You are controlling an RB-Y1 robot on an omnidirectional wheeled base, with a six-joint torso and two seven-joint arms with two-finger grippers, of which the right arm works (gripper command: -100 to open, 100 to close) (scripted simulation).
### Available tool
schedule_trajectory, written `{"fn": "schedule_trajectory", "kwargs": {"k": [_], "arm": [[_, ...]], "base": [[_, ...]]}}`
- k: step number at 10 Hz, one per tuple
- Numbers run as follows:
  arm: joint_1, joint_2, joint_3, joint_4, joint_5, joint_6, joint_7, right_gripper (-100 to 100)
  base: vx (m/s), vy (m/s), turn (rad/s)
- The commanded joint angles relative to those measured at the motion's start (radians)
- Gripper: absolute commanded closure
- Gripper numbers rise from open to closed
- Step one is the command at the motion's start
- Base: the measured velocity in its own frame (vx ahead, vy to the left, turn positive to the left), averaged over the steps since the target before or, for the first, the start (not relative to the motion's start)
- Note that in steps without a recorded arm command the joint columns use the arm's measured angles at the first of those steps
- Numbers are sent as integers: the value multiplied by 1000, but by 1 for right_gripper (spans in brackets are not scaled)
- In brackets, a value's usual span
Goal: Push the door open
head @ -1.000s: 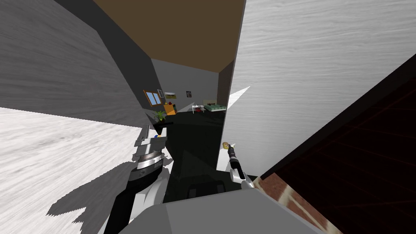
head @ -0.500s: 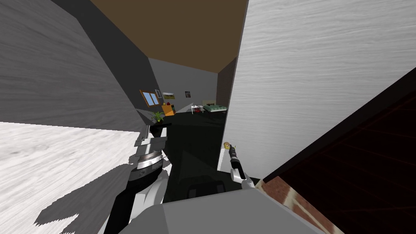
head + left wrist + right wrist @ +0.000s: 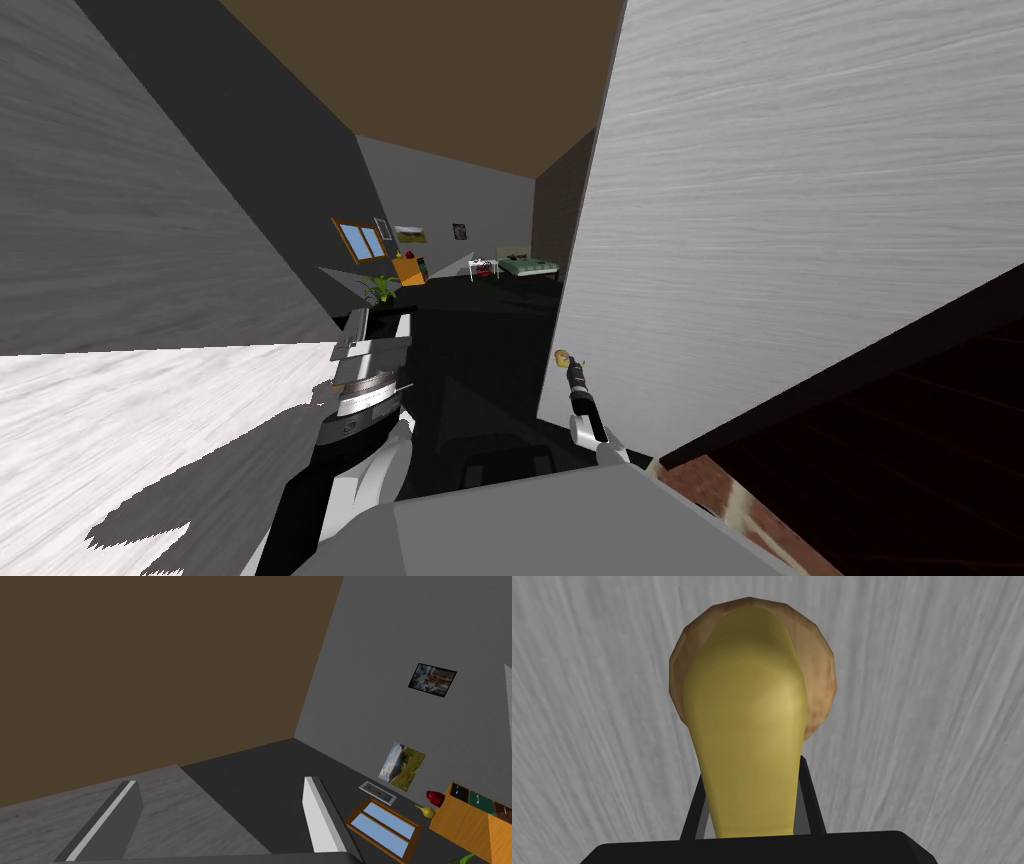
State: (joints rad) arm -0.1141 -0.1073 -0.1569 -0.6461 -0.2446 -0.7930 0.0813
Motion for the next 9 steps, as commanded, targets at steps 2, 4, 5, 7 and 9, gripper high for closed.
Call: {"fn": "schedule_trajectory", "kwargs": {"k": [2,4,5,7,9], "arm": [[5,-8,-29,-7,-17,1,11,100],[6,-10,-40,-6,-24,0,14,100],[7,-14,-62,-4,-37,-2,22,100],[9,-18,-85,-1,-52,-4,31,100],[11,-22,-107,1,-66,-5,39,100]], "base": [[211,24,-41],[170,12,-42],[188,44,-44],[213,36,-80],[201,29,-60]]}}
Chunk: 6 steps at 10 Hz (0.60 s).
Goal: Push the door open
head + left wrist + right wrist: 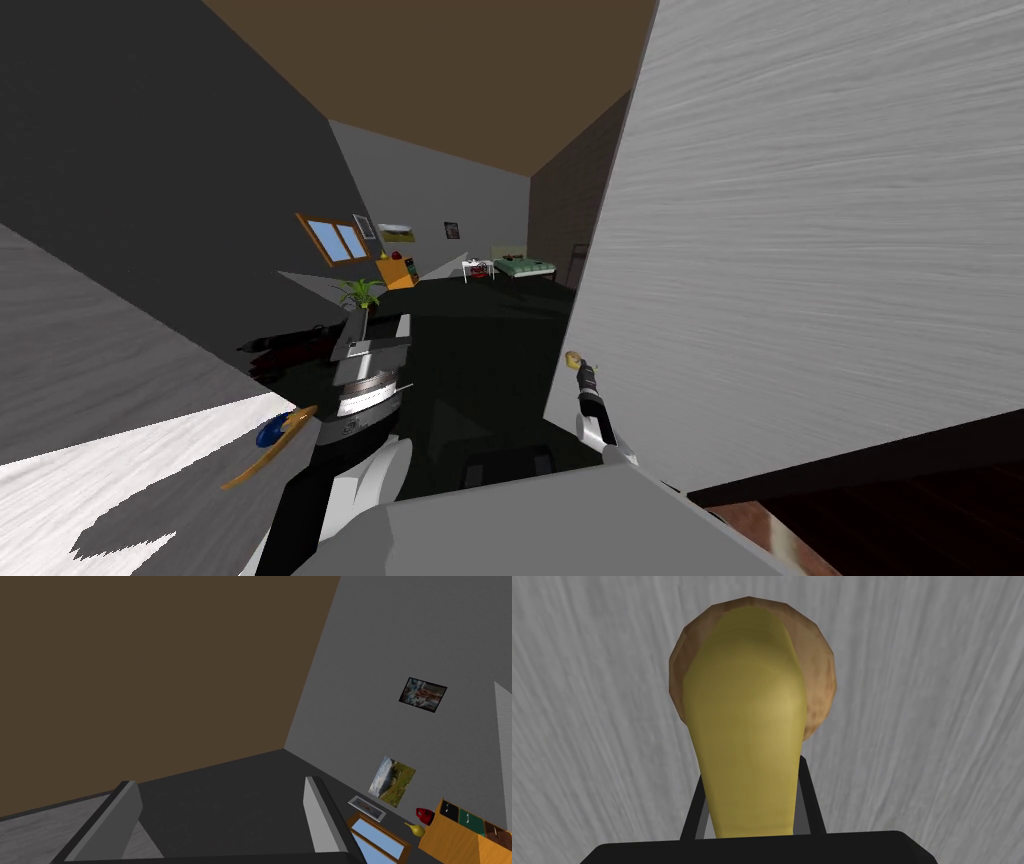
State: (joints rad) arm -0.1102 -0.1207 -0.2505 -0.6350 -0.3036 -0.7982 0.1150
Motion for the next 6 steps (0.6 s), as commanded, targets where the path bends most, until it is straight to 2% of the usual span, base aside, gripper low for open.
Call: {"fn": "schedule_trajectory", "kwargs": {"k": [1,6], "arm": [[8,-10,-25,-9,-14,-1,9,100],[12,-19,-80,-3,-48,-5,29,100]], "base": [[214,33,-52],[216,28,-63]]}}
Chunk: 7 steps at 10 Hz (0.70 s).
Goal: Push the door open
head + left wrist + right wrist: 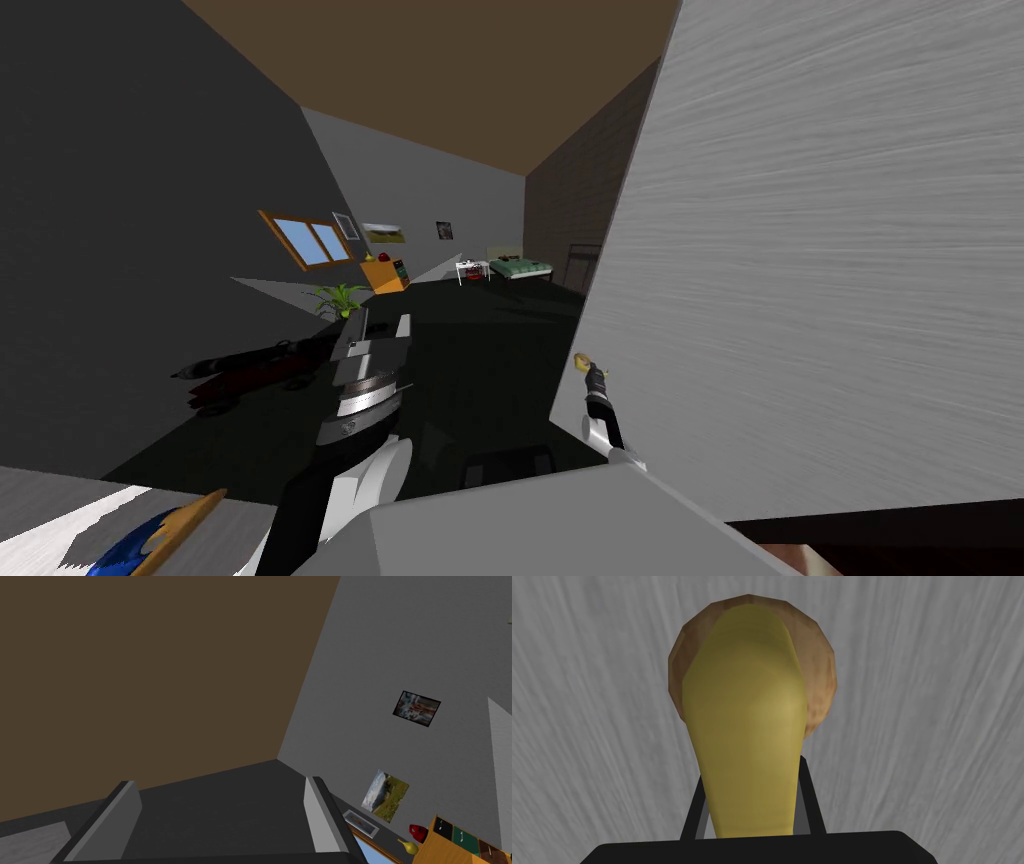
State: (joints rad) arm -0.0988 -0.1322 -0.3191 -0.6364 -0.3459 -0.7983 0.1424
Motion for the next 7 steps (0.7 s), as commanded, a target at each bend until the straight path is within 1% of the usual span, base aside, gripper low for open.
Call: {"fn": "schedule_trajectory", "kwargs": {"k": [1,3,4,5,6,7], "arm": [[1,-9,-19,-1,-11,-6,4,100],[2,-12,-37,1,-22,-7,11,100],[3,-13,-43,2,-26,-8,13,100],[10,-12,-40,-1,-24,-6,11,100],[13,-16,-59,-2,-36,-8,19,100],[14,-17,-68,-2,-43,-9,23,100]], "base": [[206,23,-46],[211,49,-66],[195,13,-57],[80,-9,-29],[129,-9,-38],[200,-24,-36]]}}
